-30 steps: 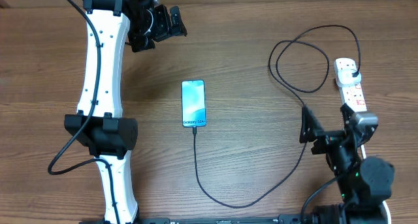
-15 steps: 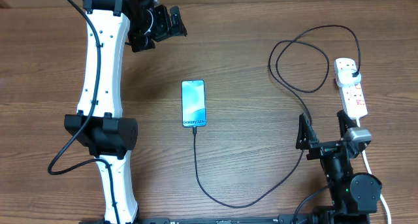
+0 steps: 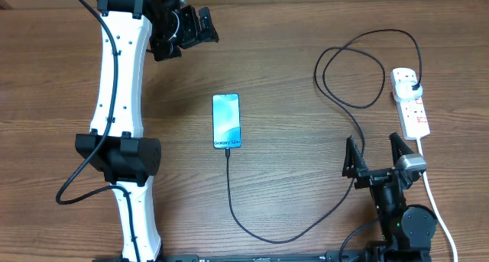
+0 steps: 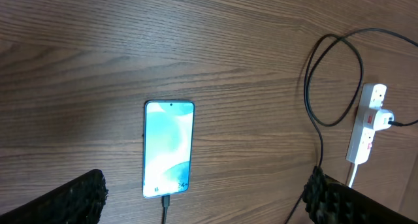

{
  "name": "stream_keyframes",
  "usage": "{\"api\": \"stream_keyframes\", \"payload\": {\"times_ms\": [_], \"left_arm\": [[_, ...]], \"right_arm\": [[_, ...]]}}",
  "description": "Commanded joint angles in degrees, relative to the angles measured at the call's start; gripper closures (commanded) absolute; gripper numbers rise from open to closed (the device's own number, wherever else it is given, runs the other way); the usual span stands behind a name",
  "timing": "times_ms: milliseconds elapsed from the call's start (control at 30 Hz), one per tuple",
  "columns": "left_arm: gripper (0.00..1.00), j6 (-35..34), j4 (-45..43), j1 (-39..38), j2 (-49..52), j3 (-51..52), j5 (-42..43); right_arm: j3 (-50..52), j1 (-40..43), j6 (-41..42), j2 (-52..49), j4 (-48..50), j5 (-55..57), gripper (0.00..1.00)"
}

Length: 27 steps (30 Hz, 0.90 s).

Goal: Plug charger to phone and switch on socket

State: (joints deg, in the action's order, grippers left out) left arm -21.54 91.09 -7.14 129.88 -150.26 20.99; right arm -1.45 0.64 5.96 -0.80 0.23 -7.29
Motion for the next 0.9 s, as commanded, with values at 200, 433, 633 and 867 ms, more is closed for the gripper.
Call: {"api": "stream_keyframes", "payload": {"times_ms": [200,433,633,867], "left_arm": [[0.0,-0.76,-0.07,-0.44,-0.35,-0.66,0.63],[0.0,-0.76,-0.07,-0.44,-0.35,-0.66,0.63],[0.0,-0.76,-0.07,-0.44,-0.35,-0.66,0.63],[0.0,-0.76,-0.07,-0.44,-0.35,-0.66,0.63]], "right_arm": [[1.01,-0.31,-0.04,0.63,-4.39,-0.33,0.0],[1.01,-0.31,-0.07,0.63,-4.35,-0.28,0.0],[1.01,-0.31,-0.04,0.63,-4.33,-0.28,0.0],[1.01,-0.31,-0.07,0.63,-4.33,-0.28,0.0]]}}
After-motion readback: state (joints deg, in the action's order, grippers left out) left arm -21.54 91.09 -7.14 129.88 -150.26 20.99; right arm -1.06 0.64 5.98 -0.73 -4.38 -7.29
